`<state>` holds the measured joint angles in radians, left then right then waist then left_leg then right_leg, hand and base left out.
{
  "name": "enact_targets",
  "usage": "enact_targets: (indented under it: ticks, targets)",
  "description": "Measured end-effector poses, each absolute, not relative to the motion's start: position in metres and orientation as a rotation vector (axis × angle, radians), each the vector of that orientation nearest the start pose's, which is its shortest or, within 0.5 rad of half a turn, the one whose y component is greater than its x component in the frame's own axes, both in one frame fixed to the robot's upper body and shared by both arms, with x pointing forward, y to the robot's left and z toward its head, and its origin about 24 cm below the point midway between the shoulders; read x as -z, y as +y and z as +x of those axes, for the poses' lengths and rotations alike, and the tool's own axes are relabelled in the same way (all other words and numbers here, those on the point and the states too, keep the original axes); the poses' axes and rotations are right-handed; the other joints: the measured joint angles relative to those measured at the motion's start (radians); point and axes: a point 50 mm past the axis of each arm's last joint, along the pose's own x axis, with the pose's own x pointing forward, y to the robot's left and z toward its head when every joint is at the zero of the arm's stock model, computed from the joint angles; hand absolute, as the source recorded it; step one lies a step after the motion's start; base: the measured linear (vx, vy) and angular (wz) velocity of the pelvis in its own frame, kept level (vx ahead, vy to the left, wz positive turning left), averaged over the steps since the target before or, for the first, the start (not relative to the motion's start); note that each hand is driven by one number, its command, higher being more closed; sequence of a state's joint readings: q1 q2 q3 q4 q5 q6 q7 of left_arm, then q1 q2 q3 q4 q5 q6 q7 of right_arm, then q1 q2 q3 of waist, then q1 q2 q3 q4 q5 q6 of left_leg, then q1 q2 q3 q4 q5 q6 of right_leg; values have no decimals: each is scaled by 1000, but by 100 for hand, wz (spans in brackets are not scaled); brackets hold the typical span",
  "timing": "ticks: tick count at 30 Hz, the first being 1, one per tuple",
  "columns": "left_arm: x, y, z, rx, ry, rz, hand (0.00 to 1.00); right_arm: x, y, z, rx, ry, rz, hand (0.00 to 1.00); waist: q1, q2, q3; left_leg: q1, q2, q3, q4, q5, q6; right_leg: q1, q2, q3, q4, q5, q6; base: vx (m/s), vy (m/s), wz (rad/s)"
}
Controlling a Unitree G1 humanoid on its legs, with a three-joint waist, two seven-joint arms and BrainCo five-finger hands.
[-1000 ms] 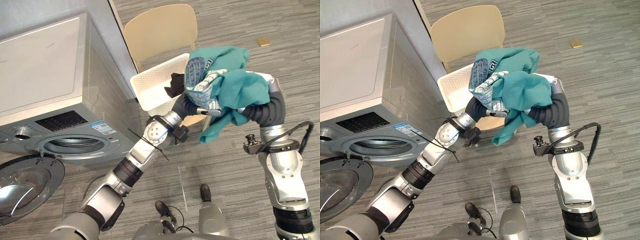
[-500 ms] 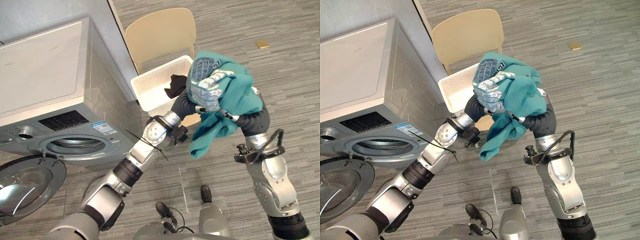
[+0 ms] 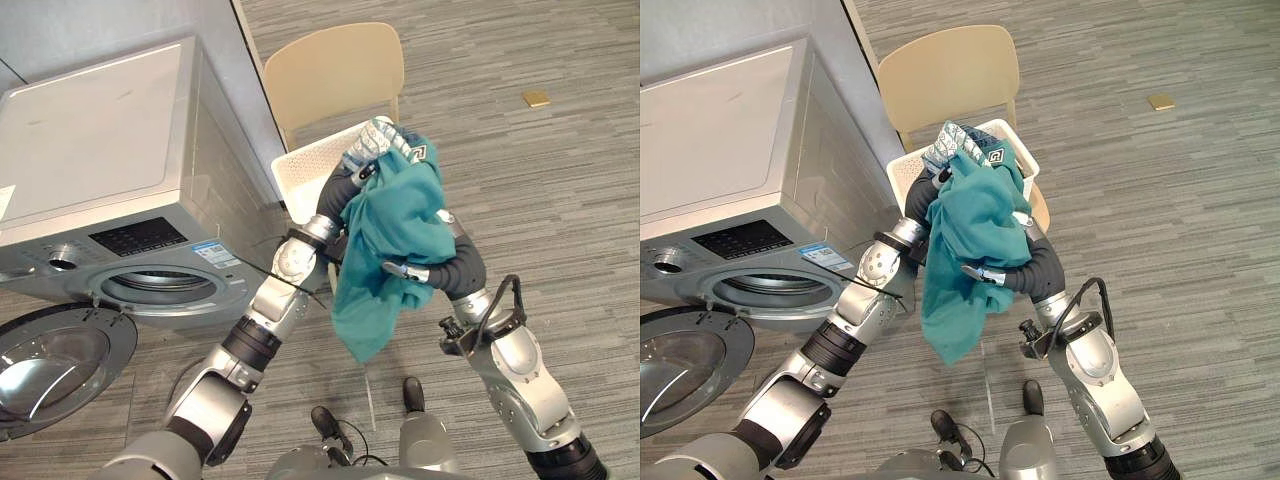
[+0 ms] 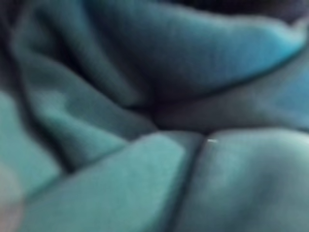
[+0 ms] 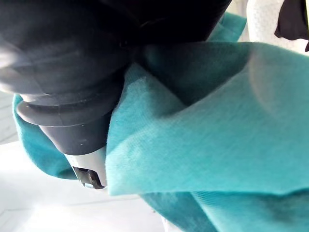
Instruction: Pick up the laundry basket with both hands and put the clothes into the washing machine.
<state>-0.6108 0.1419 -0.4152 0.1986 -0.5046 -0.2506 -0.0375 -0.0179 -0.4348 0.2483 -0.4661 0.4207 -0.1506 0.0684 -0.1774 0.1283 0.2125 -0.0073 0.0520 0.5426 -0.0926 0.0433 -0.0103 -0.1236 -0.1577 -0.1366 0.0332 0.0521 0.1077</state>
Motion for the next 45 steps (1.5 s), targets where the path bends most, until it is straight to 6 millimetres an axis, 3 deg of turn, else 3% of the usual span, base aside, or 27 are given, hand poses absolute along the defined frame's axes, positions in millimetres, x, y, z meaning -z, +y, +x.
enact_targets:
  ticks: [8,16,23,32,36,39,41,43,45]
  targets:
    - [-162,55,319,501,-463,-228,100,-146,-130,224,-458,-473,51,0,0,-4,-2,8,1,-7,0,0,0,14,3,-5,-7,0,0,3,-3,0]
    - [-135,69,315,411,-373,-287,100,-141,-139,222,-389,-456,77,0,0,-34,-25,6,2,-9,0,0,0,22,8,-5,-23,5,-2,2,-3,1]
    - [-102,121,309,178,-274,-384,100,-143,-170,219,-201,-479,98,0,2,-42,-48,17,13,-15,0,2,-3,44,18,-14,-40,9,-6,4,-19,1]
    - [-102,188,273,-100,-365,-453,100,-135,-215,206,122,-477,120,0,10,-44,-75,39,16,-51,-2,1,-4,96,18,-55,-60,10,-8,-14,-19,11]
    - [-95,207,248,-239,-390,-495,100,-121,-222,207,238,-420,89,0,45,-46,-90,33,15,-100,-8,6,-10,123,17,-97,-69,9,-9,-36,-4,30]
    - [-85,208,238,-283,-356,-511,100,-102,-227,214,297,-330,57,0,85,-55,-106,13,15,-153,-8,11,-14,140,15,-152,-69,1,-16,-44,4,52]
    - [-82,212,231,-318,-355,-515,100,-92,-229,223,333,-278,46,0,93,-68,-110,-22,20,-172,14,8,-6,144,8,-206,-67,-5,-17,-17,27,90]
    - [-77,215,227,-352,-339,-525,100,-87,-237,228,401,-240,6,0,112,-74,-109,-67,59,-94,113,-32,19,147,-4,-271,-57,-4,-18,9,33,86]
    - [-70,215,222,-383,-317,-540,100,-84,-252,230,497,-208,-44,0,134,-66,-109,-125,140,31,299,-111,59,163,-18,-341,-24,-11,-19,10,101,79]
